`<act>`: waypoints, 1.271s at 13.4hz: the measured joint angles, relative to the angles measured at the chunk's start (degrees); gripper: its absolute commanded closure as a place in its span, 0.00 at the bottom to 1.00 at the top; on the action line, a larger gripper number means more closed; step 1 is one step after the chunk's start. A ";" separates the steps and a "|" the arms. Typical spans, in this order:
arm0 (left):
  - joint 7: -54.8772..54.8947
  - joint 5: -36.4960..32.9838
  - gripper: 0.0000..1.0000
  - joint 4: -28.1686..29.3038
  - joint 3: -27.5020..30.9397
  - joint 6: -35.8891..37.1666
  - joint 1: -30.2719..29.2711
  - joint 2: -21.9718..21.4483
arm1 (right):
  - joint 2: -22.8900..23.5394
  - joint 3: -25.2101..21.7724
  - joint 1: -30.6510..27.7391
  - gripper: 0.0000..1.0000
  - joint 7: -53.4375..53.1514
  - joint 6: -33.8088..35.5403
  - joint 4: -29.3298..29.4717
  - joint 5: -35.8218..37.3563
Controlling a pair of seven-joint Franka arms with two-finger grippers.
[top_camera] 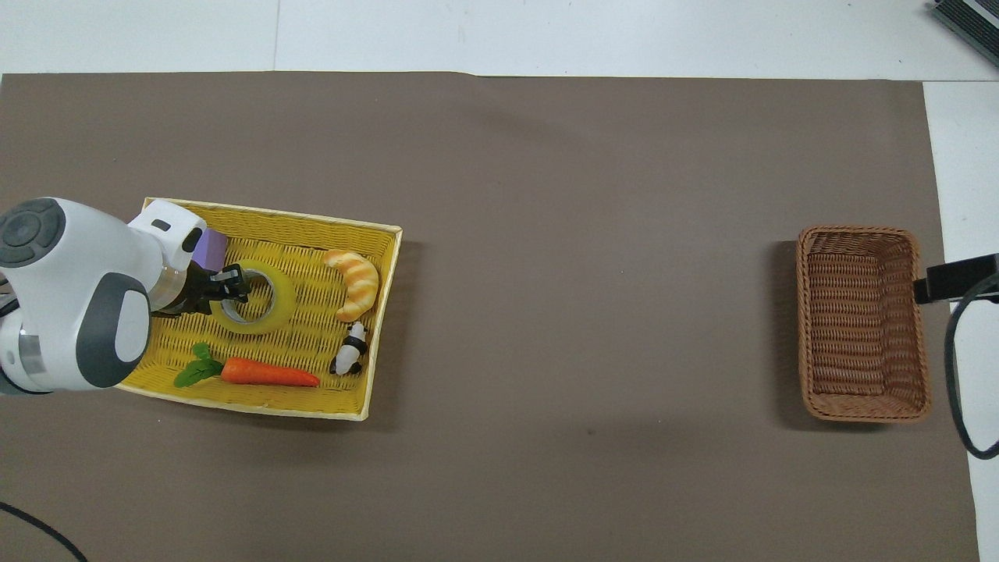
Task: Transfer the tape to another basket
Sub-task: 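Reach the left gripper into the yellow basket and grasp the tape roll, then lift the tape with the left gripper while the right gripper reaches it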
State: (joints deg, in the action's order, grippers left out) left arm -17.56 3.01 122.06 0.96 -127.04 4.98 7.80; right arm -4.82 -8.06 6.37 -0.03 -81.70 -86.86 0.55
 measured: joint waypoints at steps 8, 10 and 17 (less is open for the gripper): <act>0.18 -0.01 1.00 2.26 0.05 -3.75 0.04 1.24 | 0.00 0.00 0.00 0.00 0.00 0.00 0.00 0.00; 0.24 -0.01 1.00 2.12 -0.01 -3.75 0.13 1.25 | 0.00 0.00 0.00 0.00 0.00 0.00 0.00 0.00; 0.24 0.00 1.00 -11.13 -0.07 12.31 0.74 0.42 | -0.06 0.73 0.69 0.00 0.66 0.14 -0.01 -2.25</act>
State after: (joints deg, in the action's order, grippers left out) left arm -17.31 3.00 110.93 0.89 -114.73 5.71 8.22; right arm -4.88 -7.33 7.07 0.64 -81.56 -86.87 -1.70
